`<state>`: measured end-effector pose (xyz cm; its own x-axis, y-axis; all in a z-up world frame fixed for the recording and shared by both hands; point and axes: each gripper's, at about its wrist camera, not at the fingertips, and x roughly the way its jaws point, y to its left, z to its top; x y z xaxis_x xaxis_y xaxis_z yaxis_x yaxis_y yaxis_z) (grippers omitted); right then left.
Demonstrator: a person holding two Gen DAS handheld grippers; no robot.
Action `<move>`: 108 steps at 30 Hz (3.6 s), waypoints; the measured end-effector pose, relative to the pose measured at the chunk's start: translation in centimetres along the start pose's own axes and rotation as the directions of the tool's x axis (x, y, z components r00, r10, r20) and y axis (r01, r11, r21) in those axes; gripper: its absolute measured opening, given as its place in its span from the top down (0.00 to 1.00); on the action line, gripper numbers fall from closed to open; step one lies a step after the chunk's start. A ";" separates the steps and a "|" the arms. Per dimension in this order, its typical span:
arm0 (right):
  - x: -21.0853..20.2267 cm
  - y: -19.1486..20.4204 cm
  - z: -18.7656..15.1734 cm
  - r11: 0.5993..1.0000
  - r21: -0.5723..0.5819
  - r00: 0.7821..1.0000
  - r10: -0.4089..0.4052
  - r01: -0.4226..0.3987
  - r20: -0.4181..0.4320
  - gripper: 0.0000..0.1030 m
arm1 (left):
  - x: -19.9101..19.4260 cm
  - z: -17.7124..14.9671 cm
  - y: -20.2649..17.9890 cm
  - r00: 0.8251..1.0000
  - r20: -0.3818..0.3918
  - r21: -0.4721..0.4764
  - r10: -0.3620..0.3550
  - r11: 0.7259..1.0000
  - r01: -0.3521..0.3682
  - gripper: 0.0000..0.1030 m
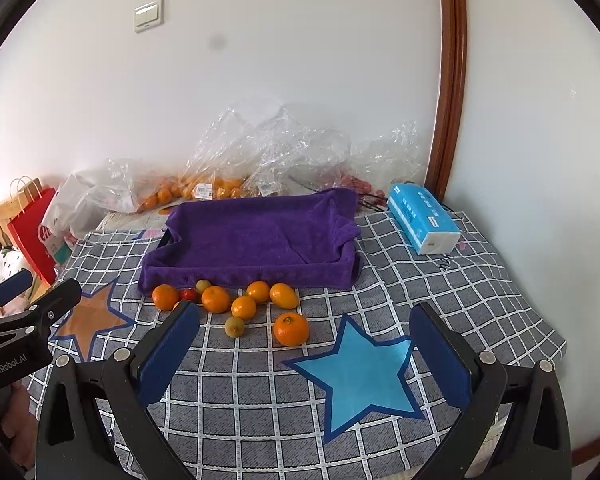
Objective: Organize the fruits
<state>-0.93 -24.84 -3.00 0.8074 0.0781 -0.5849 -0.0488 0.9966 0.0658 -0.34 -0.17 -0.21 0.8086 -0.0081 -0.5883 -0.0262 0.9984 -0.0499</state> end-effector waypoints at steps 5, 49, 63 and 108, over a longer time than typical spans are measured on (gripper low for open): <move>0.0 0.0 0.1 1.000 0.002 1.000 -0.002 0.002 0.002 0.00 | -0.2 0.1 0.0 1.000 0.007 0.003 0.002 1.000 -0.002 0.00; -0.8 0.0 0.0 1.000 0.002 1.000 0.014 -0.014 0.025 0.00 | -1.0 0.7 -0.2 0.999 0.036 -0.005 -0.017 1.000 0.017 0.00; 0.5 -0.2 -0.1 1.000 -0.016 0.999 -0.005 0.006 0.046 0.00 | 1.1 0.8 0.2 1.000 0.008 -0.013 0.017 1.000 -0.017 0.00; 19.1 0.2 -5.8 0.998 -0.026 0.973 0.045 -0.052 -0.226 0.52 | 17.7 -3.9 4.2 0.966 -0.242 -0.069 -0.094 0.994 0.079 0.08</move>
<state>11.07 -22.98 -18.86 0.6505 0.1264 -0.7489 -0.1064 0.9915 0.0750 11.52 3.66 -13.97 0.6412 -0.1150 -0.7587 -0.0023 0.9884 -0.1518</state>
